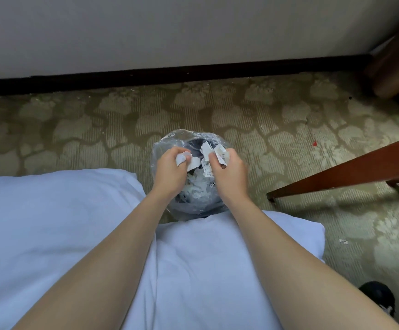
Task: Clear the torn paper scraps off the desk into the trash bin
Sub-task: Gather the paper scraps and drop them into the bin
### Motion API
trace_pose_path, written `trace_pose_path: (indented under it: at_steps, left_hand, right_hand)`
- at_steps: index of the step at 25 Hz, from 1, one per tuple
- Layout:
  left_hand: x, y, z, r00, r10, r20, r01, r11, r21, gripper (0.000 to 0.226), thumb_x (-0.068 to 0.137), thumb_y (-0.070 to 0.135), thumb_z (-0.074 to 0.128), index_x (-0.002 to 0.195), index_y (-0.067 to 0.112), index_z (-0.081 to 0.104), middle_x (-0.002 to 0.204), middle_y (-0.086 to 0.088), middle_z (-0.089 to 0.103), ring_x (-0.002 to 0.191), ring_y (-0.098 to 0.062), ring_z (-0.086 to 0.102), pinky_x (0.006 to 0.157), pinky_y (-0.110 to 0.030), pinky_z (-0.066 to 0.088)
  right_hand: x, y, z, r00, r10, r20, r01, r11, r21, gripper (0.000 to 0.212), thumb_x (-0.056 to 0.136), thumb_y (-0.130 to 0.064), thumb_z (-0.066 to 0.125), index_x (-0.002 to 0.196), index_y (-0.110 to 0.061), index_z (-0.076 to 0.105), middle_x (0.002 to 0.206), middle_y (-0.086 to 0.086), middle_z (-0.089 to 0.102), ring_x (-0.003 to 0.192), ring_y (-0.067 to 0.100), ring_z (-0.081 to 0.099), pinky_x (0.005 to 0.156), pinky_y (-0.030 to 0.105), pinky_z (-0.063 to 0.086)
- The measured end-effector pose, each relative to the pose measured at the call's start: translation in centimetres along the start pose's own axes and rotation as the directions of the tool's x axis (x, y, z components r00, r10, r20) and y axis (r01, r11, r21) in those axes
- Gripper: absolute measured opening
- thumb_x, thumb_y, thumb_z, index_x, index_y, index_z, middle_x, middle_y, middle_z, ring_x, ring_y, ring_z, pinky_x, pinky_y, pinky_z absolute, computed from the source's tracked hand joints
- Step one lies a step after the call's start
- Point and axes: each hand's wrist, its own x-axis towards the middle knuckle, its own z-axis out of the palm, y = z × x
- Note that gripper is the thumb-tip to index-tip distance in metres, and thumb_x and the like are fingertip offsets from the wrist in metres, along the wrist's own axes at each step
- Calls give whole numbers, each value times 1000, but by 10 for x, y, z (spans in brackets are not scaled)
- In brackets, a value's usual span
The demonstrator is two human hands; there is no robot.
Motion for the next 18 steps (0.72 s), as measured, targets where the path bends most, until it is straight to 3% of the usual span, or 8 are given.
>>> trace_pose_path:
  at_steps: [2, 4, 7, 10, 13, 15, 18]
  left_hand:
    - [3, -3, 4, 1000, 11, -6, -11, 1000, -16, 17, 100, 25, 52, 110, 20, 65, 108, 5, 67, 91, -13, 60, 74, -23, 44]
    - [5, -2, 6, 1000, 14, -3, -14, 1000, -16, 17, 100, 24, 53, 113, 22, 64, 111, 7, 66, 96, -11, 60, 77, -22, 44]
    - [5, -1, 7, 999, -24, 23, 24, 1000, -1, 23, 100, 20, 53, 122, 21, 61, 116, 11, 61, 91, 4, 54, 70, -4, 36]
    - [4, 0, 6, 997, -56, 59, 56, 998, -2, 29, 100, 16, 53, 129, 17, 57, 120, 9, 58, 89, 9, 51, 67, 5, 32]
    - [6, -3, 8, 993, -74, 93, 74, 997, 2, 35, 100, 17, 53, 135, 18, 53, 137, 5, 55, 124, -8, 49, 90, -10, 31]
    - [8, -5, 10, 992, -77, 102, 77, 997, 9, 37, 100, 18, 53, 137, 18, 52, 138, 5, 55, 128, -11, 47, 93, -17, 31]
    - [9, -8, 13, 992, -62, 109, 63, 998, -5, 38, 98, 18, 55, 136, 18, 52, 133, 5, 57, 119, -10, 52, 94, -22, 38]
  right_hand:
    - [4, 3, 5, 1000, 11, 20, -11, 1000, 5, 29, 96, -41, 55, 96, -12, 56, 84, 3, 65, 85, 26, 59, 71, 41, 51]
    - [6, 5, 10, 999, 10, 32, -10, 1000, 12, 28, 98, -38, 53, 97, -10, 56, 85, 4, 64, 81, 24, 59, 70, 38, 49]
    - [9, 10, 14, 998, 11, 66, -11, 1000, -11, 24, 99, -33, 51, 95, -10, 52, 81, 4, 60, 68, 20, 54, 60, 33, 44]
    - [13, 14, 16, 996, 39, 86, -39, 999, -5, 13, 100, -27, 50, 102, -14, 52, 83, -9, 56, 70, 5, 52, 59, 15, 36]
    - [17, 15, 21, 993, 49, 107, -56, 996, 64, 30, 100, -24, 48, 129, -16, 50, 109, -11, 56, 96, 9, 54, 81, 24, 38]
    - [21, 16, 25, 991, 67, 117, -76, 994, 73, 37, 99, -24, 48, 135, -17, 47, 118, -8, 56, 106, 12, 53, 85, 27, 39]
    - [23, 22, 30, 990, 68, 127, -80, 992, 93, 32, 93, -28, 50, 124, -23, 55, 113, -5, 65, 101, 18, 61, 84, 35, 49]
